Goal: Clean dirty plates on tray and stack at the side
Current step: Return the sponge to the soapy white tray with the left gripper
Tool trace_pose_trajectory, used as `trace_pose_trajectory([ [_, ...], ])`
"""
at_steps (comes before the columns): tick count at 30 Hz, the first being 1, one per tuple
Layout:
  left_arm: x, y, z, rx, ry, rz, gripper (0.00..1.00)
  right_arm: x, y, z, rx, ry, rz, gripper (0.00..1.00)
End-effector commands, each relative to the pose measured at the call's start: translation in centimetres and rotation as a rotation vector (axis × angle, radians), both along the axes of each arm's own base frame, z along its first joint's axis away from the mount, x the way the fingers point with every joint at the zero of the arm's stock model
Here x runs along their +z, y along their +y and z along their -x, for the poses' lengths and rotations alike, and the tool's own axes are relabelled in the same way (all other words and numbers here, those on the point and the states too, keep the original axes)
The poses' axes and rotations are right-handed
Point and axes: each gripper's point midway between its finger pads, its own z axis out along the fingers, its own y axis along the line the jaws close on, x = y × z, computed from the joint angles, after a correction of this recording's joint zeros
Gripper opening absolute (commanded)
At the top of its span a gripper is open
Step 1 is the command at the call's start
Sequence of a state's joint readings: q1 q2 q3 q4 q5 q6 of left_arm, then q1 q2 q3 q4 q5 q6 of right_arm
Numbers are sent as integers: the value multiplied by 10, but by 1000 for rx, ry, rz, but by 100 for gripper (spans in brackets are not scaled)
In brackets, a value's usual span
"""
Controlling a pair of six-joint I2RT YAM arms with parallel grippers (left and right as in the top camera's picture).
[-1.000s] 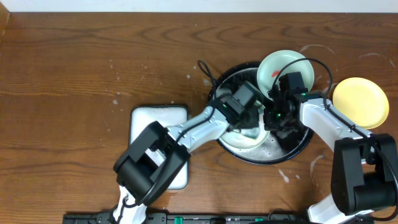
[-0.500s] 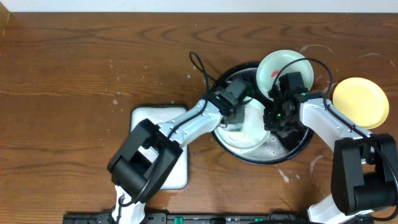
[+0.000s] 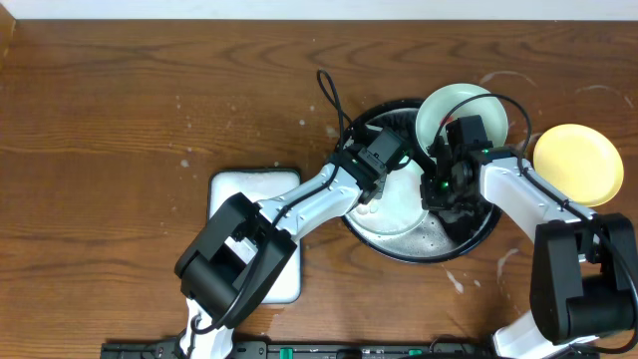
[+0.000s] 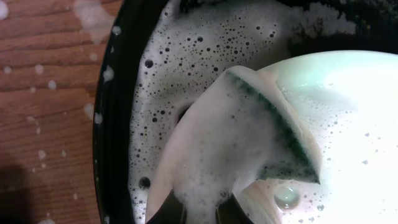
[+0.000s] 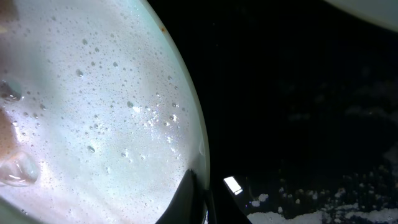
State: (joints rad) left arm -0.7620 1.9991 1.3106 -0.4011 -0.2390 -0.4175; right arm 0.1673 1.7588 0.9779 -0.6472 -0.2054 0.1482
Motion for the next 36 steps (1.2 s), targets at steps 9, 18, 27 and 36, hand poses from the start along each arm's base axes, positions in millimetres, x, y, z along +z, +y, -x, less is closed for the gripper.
trace_pose_trajectory([
  [9, 107, 20, 6, 58, -22, 266, 8, -16, -23, 12, 12, 43, 114, 1],
  [18, 150, 152, 72, 300, 143, 158, 8, -15, -18, 5, 9, 13, 92, 1],
  [27, 70, 191, 104, 403, 315, 51, 23, -2, 0, -5, 8, -34, -16, 1],
  [36, 57, 190, 101, 400, 296, 63, 59, 58, -7, -4, 26, -195, 80, 1],
])
